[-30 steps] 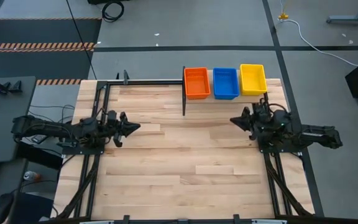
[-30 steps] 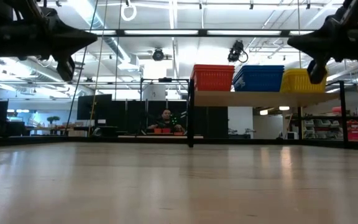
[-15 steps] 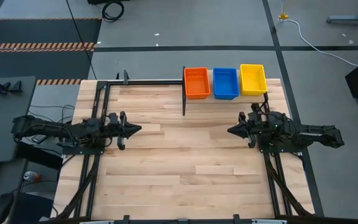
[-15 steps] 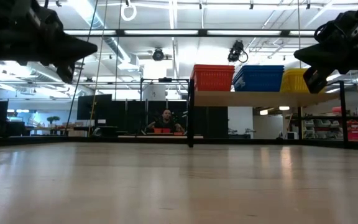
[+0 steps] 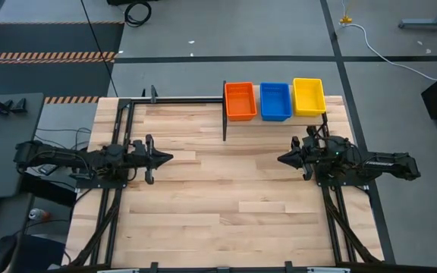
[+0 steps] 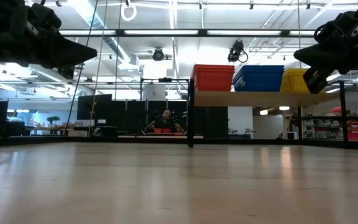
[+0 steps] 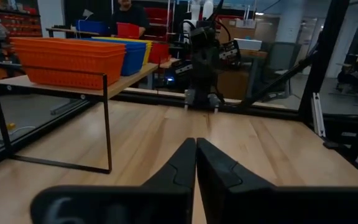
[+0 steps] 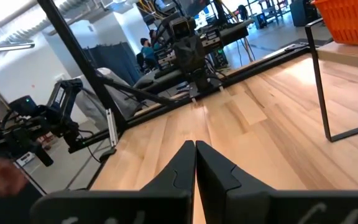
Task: Stack baskets on shelf by color
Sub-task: Return to Home Position
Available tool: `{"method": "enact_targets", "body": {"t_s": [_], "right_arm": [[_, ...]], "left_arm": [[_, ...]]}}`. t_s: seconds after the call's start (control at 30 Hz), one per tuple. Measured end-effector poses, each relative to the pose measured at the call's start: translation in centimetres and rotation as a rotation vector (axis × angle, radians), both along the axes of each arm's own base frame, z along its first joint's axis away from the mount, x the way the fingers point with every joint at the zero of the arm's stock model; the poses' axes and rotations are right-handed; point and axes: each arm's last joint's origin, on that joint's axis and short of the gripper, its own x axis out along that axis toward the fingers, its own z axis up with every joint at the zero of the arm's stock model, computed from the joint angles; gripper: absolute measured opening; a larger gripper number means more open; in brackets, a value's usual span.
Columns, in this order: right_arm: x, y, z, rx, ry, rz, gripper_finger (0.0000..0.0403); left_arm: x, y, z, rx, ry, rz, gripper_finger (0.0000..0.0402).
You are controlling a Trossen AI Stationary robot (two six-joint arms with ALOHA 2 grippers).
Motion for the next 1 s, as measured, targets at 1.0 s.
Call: {"method": "enact_targets", "body": {"t_s": [1.0], "right_arm": [[0.0, 0.0, 0.01, 0.0, 0.0, -0.001, 0.0019]], "left_arm": [[0.0, 0.0, -0.03, 0.0, 0.001, 0.0, 0.0021]]}}
